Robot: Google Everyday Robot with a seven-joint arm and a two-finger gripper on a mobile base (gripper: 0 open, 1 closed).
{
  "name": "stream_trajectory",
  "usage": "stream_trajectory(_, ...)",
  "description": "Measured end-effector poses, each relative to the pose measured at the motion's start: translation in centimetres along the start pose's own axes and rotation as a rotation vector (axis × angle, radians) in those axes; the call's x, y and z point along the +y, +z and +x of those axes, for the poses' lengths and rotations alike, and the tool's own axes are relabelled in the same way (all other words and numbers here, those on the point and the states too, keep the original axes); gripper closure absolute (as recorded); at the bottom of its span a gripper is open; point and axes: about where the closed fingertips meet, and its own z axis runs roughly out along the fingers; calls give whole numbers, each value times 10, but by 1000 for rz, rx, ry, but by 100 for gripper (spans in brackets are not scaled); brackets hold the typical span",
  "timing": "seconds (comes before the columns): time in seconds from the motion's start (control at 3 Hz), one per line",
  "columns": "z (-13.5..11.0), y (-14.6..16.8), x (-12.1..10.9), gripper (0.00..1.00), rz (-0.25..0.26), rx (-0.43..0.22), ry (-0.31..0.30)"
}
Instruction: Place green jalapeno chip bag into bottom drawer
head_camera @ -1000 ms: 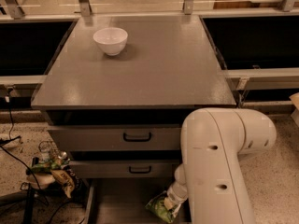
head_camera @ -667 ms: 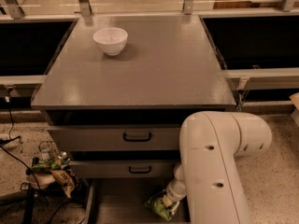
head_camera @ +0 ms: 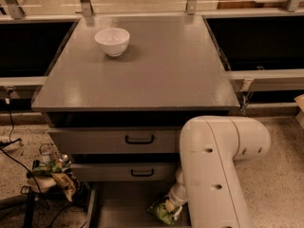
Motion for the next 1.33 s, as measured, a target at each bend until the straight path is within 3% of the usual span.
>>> stream_trajectory(0.33, 0, 0, 0, 84, 0, 0, 0)
stream_trajectory(1.33, 0, 0, 0, 14, 0, 0, 0)
